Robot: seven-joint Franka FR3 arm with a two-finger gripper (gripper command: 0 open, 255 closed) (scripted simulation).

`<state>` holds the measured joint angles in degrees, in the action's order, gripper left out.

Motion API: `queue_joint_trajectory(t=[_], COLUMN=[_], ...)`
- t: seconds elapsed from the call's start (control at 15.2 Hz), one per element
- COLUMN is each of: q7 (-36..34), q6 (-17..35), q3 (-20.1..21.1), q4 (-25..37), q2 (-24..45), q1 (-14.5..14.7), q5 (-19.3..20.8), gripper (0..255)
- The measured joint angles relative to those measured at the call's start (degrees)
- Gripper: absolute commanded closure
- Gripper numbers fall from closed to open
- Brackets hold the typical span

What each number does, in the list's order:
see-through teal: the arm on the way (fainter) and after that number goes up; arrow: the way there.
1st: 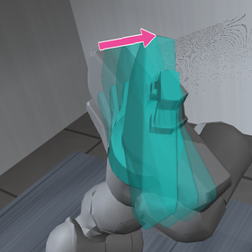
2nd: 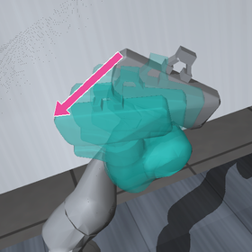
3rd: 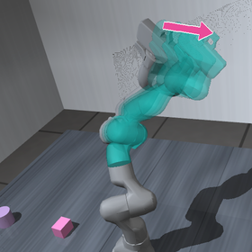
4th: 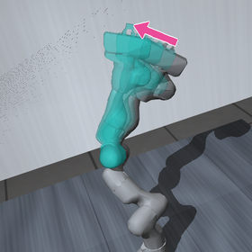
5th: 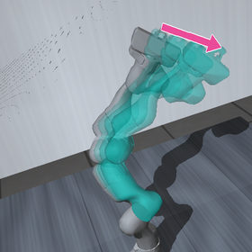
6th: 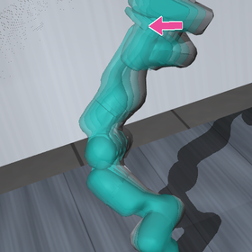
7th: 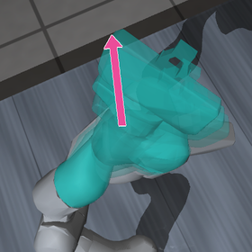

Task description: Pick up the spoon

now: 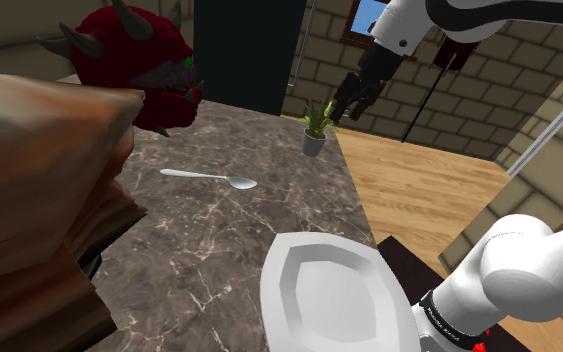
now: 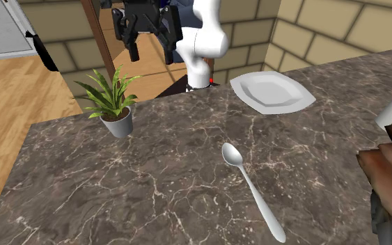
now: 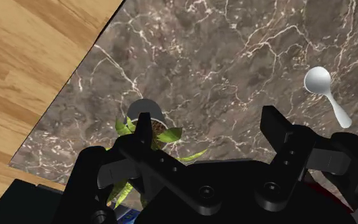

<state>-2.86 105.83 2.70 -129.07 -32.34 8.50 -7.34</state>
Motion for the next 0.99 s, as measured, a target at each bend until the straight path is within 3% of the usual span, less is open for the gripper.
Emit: queue_joint_trajectory(t=[0.99], q7=[5.8], q6=[14.2], q3=[8.0], q4=[9.9], q2=[22.0], q1=[8.3], q5=[-2.6], gripper=[0])
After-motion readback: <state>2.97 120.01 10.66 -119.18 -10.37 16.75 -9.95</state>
